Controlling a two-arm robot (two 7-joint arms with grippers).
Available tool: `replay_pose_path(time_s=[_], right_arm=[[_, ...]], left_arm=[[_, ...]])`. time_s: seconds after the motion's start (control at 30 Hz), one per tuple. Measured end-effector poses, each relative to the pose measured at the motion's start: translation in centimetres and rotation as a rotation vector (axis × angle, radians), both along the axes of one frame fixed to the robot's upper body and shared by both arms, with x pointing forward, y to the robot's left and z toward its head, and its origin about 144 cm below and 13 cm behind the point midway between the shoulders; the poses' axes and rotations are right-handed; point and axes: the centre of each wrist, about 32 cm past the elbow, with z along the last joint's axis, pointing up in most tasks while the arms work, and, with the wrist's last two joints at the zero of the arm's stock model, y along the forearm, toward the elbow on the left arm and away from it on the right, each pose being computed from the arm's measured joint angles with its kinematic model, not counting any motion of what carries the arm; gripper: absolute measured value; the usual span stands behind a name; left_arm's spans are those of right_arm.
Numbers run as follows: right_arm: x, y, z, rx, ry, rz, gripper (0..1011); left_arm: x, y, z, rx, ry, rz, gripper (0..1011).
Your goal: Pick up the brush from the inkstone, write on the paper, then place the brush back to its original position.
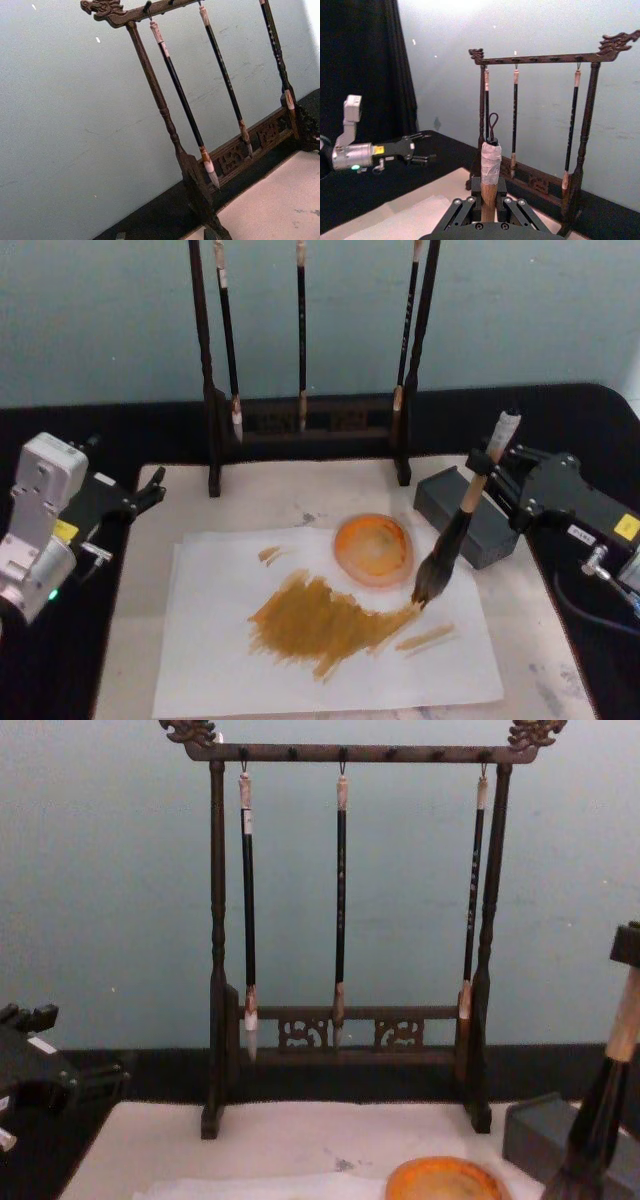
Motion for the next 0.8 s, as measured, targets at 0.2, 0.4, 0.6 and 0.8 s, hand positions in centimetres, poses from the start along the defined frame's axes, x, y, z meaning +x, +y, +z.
replay_pose_path(time_s=[0.2,0.4,0.6,0.8], right_arm=[[-0.5,-0.7,0.1,-0.022,0.000,0.033,158],[-1.0,-1.1,-0.1,-0.036,0.005,0.047,158],[-1.3,-1.2,-0.2,-0.044,0.009,0.055,158],[-1.5,-1.2,-0.3,-0.049,0.011,0.062,158]], left_arm=[[0.0,0.0,0.0,0.000,0.000,0.000,1010],[0.0,0.0,0.0,0.000,0.000,0.000,1010],[0.0,0.0,0.0,0.000,0.000,0.000,1009],[0.0,0.0,0.0,0.000,0.000,0.000,1010]])
